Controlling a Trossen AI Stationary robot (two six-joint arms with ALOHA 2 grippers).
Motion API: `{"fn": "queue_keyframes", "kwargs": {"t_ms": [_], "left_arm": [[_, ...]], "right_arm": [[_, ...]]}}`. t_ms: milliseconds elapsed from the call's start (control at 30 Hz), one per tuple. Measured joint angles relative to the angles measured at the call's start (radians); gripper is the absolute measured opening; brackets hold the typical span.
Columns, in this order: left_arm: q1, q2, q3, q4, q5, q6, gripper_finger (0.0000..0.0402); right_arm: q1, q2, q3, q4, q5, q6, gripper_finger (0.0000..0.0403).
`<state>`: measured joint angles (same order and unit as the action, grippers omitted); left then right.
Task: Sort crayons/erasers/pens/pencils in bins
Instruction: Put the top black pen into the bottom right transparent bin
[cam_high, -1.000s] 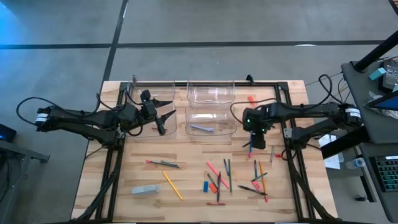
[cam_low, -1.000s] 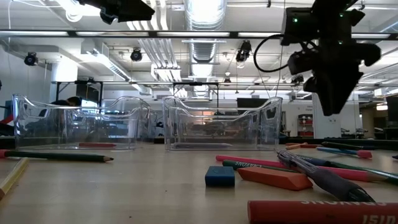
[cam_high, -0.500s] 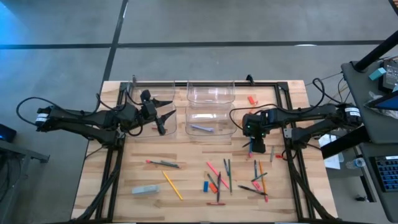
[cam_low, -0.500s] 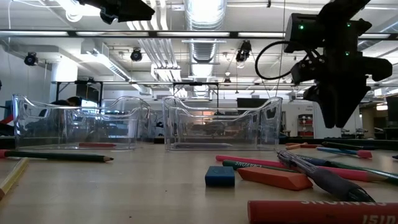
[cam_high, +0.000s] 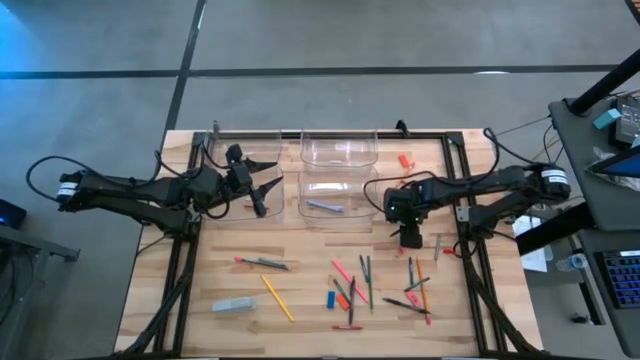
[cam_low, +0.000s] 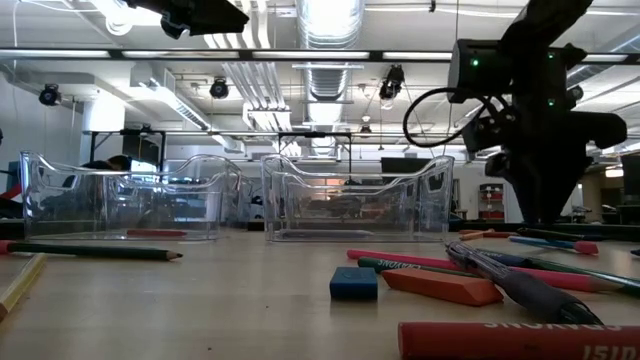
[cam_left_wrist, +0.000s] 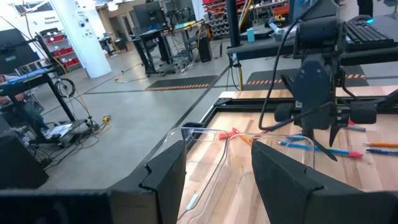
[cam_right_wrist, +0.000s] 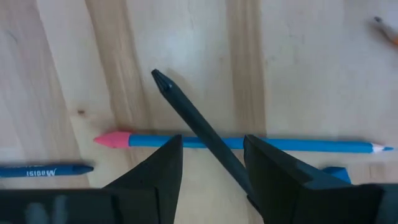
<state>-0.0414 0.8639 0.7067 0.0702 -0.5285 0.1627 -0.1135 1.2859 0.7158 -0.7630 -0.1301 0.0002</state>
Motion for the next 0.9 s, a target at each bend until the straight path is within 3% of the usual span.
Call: {"fn": "queue_keyframes", "kwargs": {"t_ms": [667, 767, 900], "left_arm": [[0.0, 0.0, 0.0, -0.001, 0.0, 0.0, 0.0166], [0.0, 0.0, 0.0, -0.001, 0.0, 0.0, 0.0166], [0.0, 0.0, 0.0, -0.001, 0.0, 0.0, 0.0166]], "right_arm": [[0.066, 0.124, -0.003, 0.097, 0.023, -0.011, 0.0159], [0.066, 0.128, -0.003, 0.097, 0.027, -0.019, 0.0143], [0.066, 0.112, -0.004, 0.095, 0.036, -0.02, 0.0092]]}}
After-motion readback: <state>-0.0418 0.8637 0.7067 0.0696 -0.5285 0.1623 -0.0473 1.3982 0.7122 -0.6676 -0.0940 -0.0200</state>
